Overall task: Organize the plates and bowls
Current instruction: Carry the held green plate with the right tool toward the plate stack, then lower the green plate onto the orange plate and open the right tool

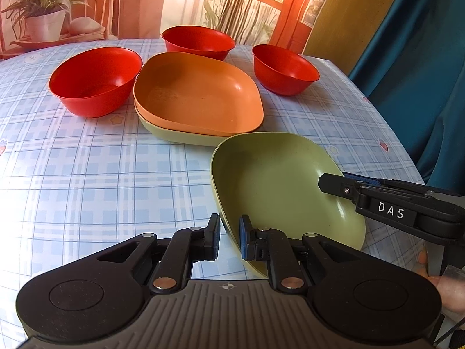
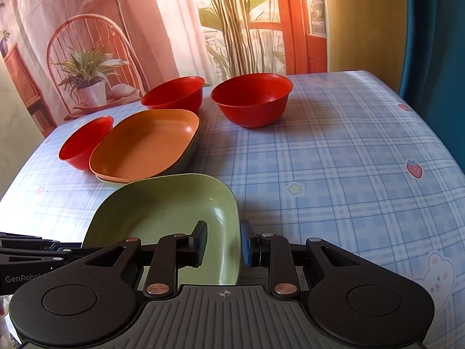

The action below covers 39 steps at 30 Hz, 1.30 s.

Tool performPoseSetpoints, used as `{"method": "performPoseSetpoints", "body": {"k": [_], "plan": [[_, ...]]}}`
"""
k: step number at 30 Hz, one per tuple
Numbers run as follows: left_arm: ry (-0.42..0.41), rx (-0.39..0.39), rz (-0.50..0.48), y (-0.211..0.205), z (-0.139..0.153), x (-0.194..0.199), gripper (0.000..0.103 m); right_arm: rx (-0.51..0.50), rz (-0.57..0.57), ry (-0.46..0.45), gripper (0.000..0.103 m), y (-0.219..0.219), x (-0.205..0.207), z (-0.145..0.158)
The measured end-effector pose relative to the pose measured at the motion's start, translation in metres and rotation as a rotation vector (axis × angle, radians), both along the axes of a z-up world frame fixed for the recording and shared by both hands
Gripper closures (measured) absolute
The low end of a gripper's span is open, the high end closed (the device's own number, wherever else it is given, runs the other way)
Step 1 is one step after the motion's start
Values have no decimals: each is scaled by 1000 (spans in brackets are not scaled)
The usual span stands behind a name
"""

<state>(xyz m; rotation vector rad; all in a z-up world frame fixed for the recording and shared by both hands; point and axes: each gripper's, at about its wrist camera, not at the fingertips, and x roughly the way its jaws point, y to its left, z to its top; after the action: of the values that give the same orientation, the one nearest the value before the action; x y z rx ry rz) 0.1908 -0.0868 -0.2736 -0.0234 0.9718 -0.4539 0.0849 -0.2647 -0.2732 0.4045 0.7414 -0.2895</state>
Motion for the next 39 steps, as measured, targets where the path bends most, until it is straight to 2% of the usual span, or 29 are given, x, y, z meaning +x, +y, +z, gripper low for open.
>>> {"method": "performPoseSetpoints", "body": {"k": [6, 20, 26, 39], "plan": [[-14, 1, 9, 2, 2, -1, 88, 10, 1, -7, 79, 1, 0, 1], [-111, -7, 46, 13, 23, 6, 88, 31, 12, -65, 79, 5, 12, 16], [-135, 19, 31, 16, 35, 29, 88, 26, 22, -86, 79, 3, 33, 25], [-222, 104, 1, 15, 56, 105, 88, 12, 29, -146, 80, -9, 102, 37]]}}
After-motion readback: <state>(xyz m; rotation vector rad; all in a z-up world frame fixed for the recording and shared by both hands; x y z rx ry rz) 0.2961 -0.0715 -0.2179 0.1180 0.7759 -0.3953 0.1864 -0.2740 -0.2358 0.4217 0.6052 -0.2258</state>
